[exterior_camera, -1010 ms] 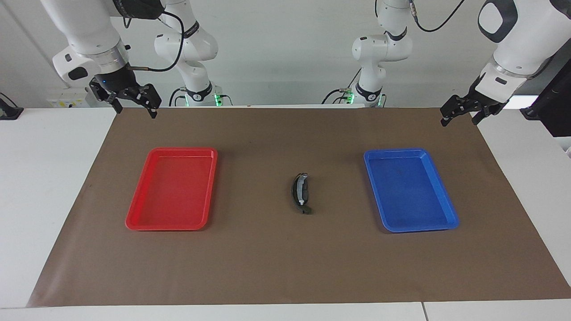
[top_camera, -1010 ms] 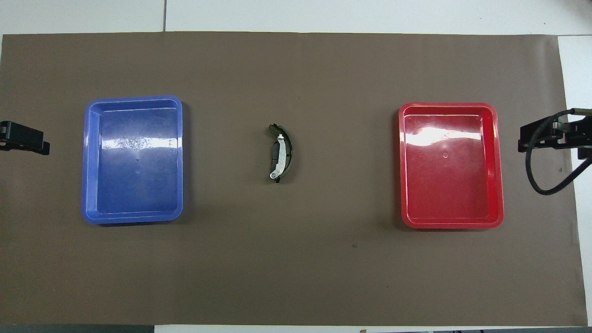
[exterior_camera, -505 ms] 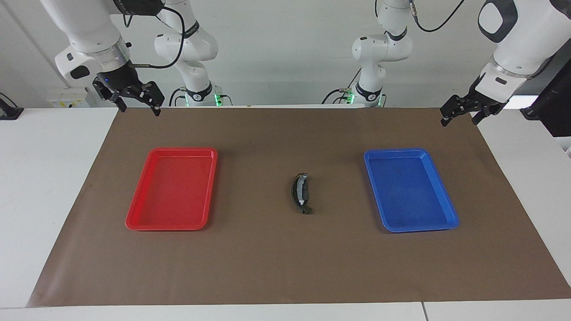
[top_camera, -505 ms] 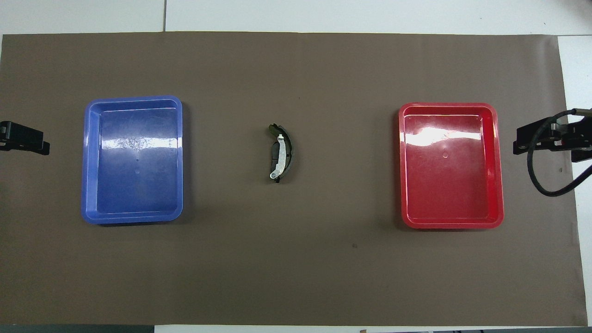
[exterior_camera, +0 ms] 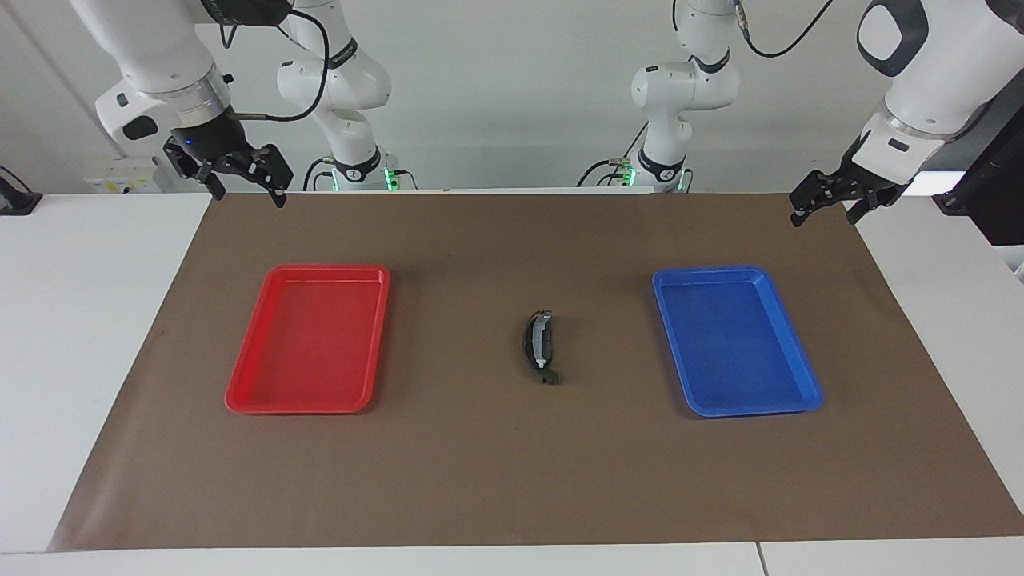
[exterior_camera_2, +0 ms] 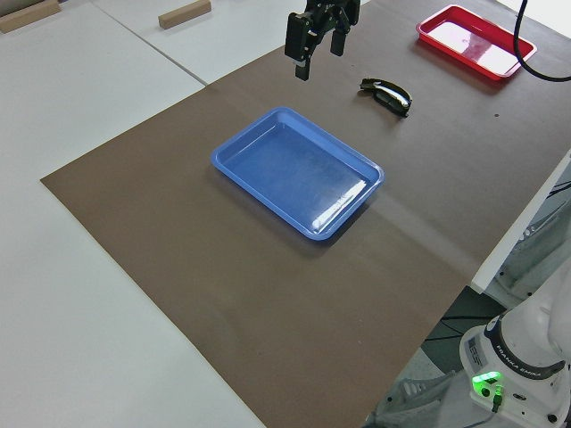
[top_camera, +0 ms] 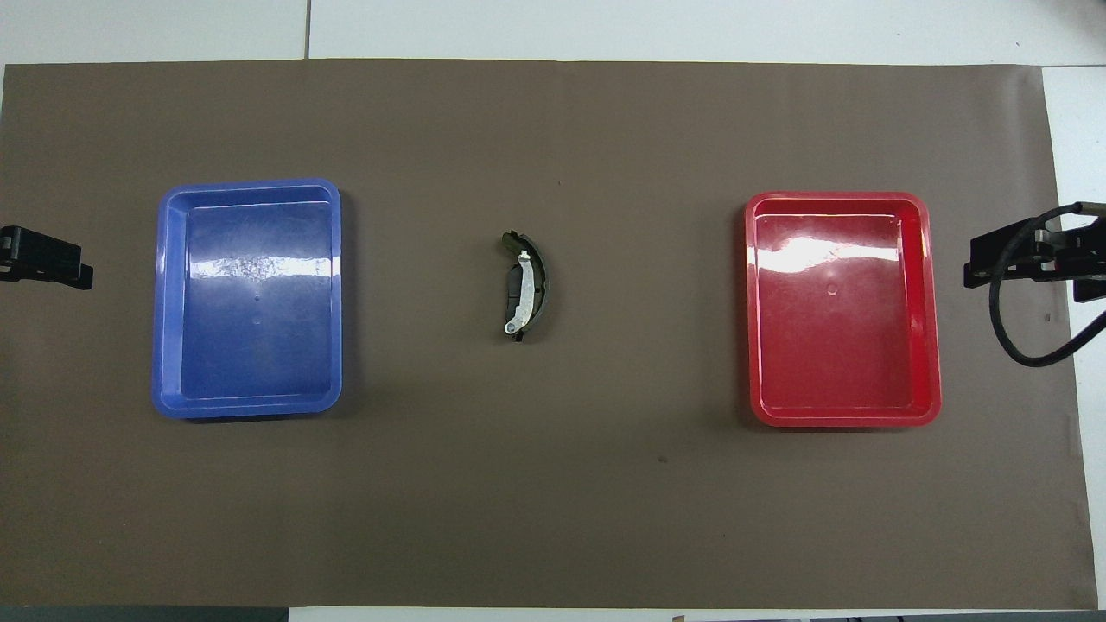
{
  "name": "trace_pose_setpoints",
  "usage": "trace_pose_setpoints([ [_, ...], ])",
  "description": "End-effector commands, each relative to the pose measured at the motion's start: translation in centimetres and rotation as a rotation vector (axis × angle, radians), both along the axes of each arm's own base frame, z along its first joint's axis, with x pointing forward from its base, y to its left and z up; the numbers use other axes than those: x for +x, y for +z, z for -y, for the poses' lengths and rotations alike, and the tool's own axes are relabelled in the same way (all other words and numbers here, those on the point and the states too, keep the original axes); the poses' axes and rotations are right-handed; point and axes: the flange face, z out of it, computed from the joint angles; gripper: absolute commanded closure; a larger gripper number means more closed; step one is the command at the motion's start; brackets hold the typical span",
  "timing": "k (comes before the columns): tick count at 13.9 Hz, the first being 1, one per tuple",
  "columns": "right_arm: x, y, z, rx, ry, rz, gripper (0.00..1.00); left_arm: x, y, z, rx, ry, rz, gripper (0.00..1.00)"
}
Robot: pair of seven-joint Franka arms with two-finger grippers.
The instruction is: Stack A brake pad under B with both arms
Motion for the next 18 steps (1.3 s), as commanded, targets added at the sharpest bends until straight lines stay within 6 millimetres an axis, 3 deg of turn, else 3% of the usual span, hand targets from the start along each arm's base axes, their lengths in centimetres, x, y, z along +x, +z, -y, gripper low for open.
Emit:
trace_pose_setpoints([
  [1, 0.03, 0.19, -0.14, -0.009, 0.028, -0.007, 0.00, -0.77, 0.12, -0.24, -0.011, -0.003, 0.006, 0.00],
  [18, 0.22, 0.33, -0.38, 0.003, 0.032, 0.021, 0.00, -0.77, 0.12, -0.26, -0.009, -0.003, 0.006, 0.00],
])
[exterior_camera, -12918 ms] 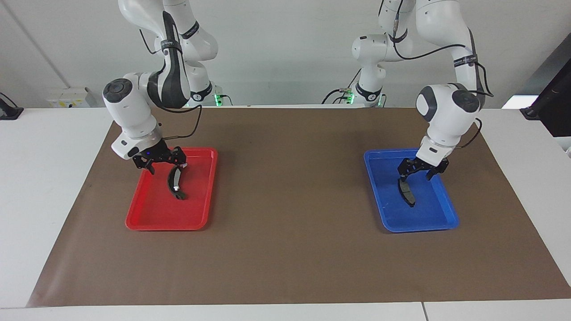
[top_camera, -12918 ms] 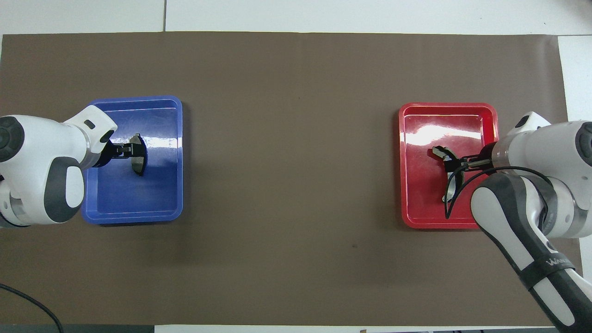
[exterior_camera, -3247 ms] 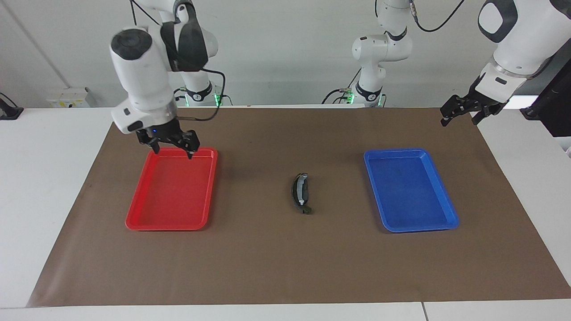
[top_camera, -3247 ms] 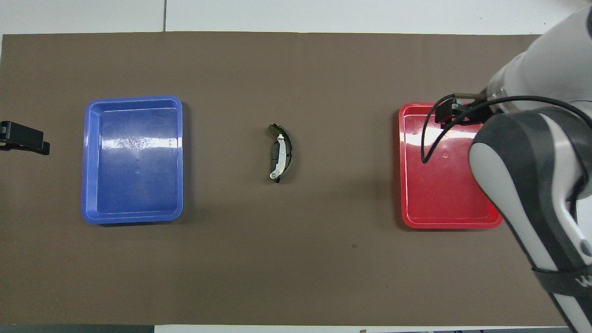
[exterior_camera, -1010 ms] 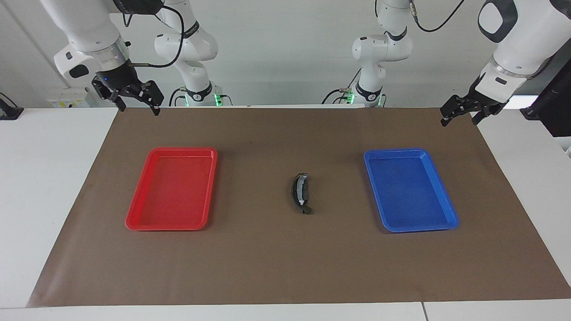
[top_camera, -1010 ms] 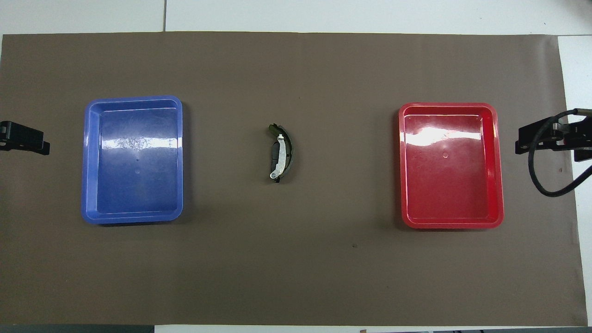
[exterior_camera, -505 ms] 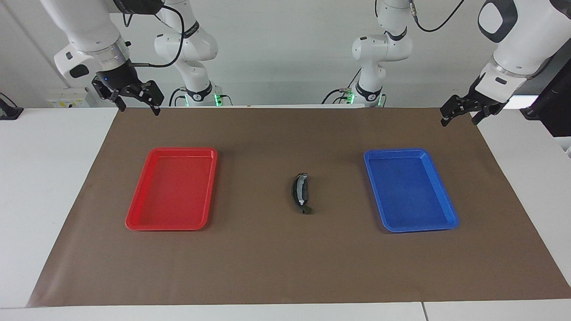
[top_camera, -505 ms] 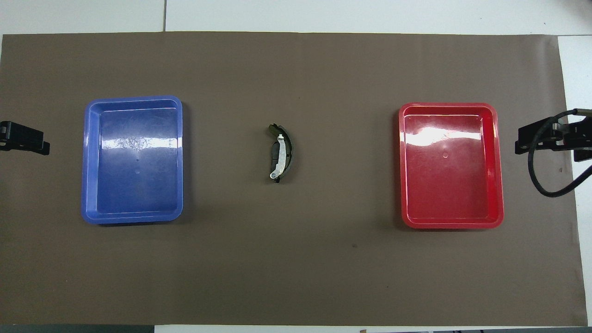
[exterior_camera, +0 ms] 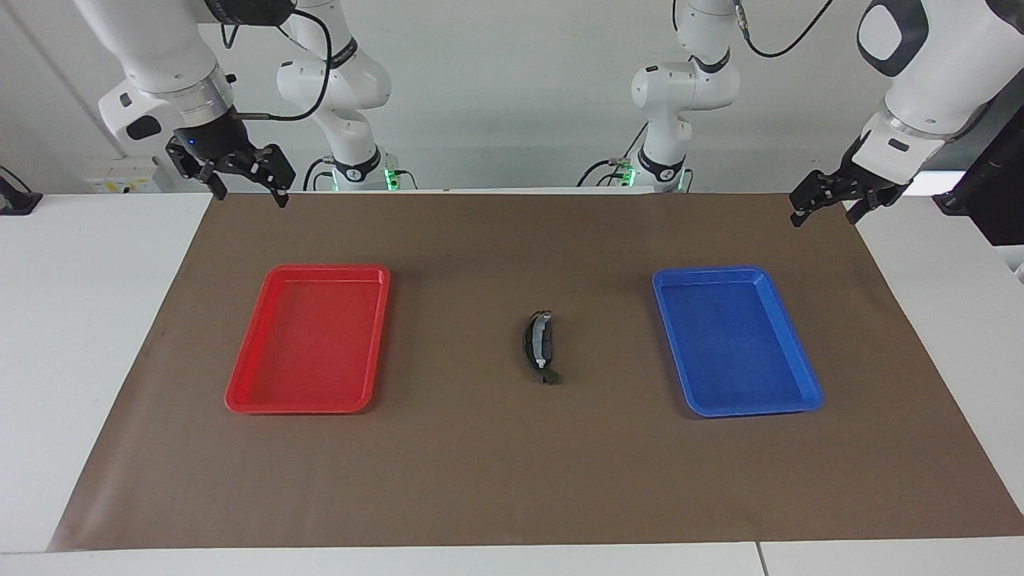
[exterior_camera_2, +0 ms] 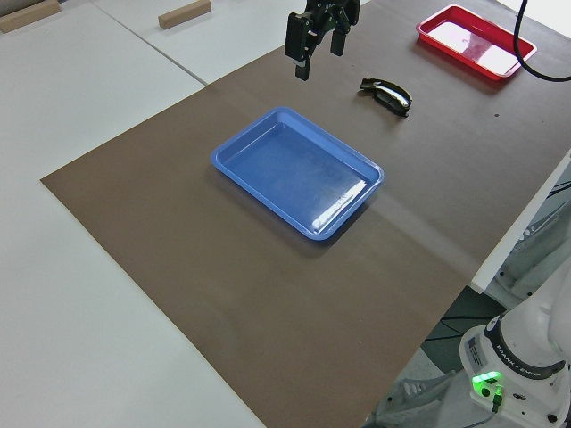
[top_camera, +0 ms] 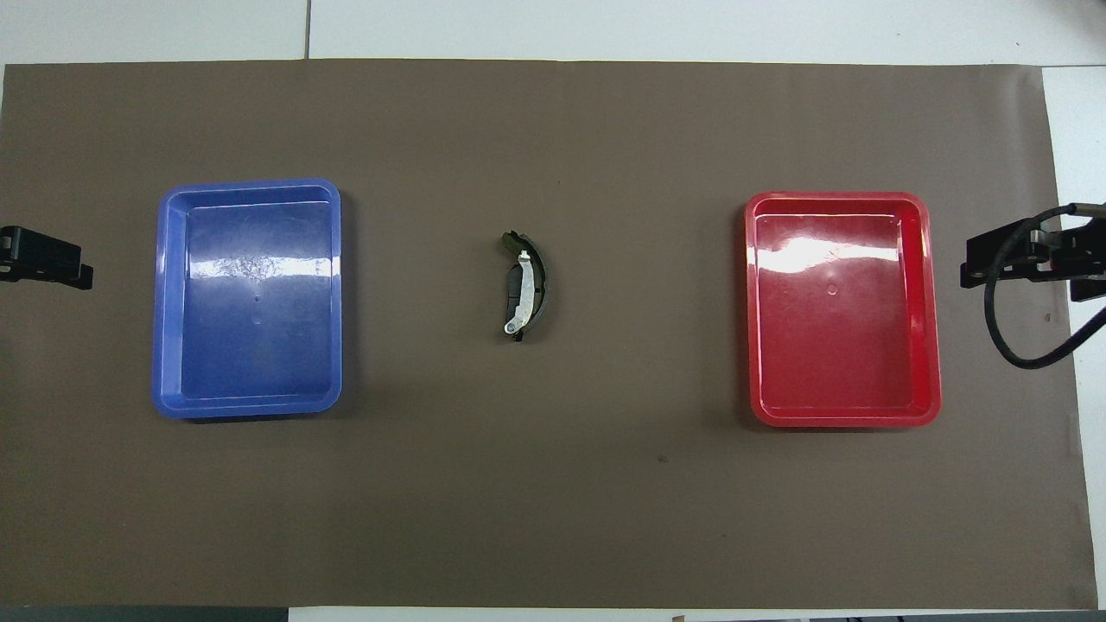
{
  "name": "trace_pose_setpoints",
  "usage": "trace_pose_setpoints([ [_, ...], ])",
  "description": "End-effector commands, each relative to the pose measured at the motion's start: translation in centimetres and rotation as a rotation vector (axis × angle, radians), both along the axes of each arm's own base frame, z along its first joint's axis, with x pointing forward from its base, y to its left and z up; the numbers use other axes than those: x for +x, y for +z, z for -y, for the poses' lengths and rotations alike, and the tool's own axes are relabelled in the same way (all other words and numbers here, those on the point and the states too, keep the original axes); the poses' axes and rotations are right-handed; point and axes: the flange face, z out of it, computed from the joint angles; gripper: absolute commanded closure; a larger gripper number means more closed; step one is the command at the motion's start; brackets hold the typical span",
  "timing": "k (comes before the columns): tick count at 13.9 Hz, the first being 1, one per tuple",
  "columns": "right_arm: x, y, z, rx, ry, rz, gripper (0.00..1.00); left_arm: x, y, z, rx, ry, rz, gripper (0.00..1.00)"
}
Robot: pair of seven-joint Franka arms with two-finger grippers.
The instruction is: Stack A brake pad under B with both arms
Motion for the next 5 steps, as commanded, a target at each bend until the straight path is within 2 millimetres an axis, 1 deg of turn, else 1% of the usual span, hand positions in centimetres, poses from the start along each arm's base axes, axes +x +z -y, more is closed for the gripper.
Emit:
trace_pose_setpoints([
  [1, 0.17, 0.28, -0.03, 0.003, 0.026, 0.016, 0.00, -0.77, 0.12, -0.26, -0.009, -0.003, 0.006, 0.00],
  [5, 0.21, 0.24, -0.04, 0.007, 0.060, 0.017, 0.00, -0.77, 0.12, -0.26, -0.009, -0.003, 0.006, 0.00],
])
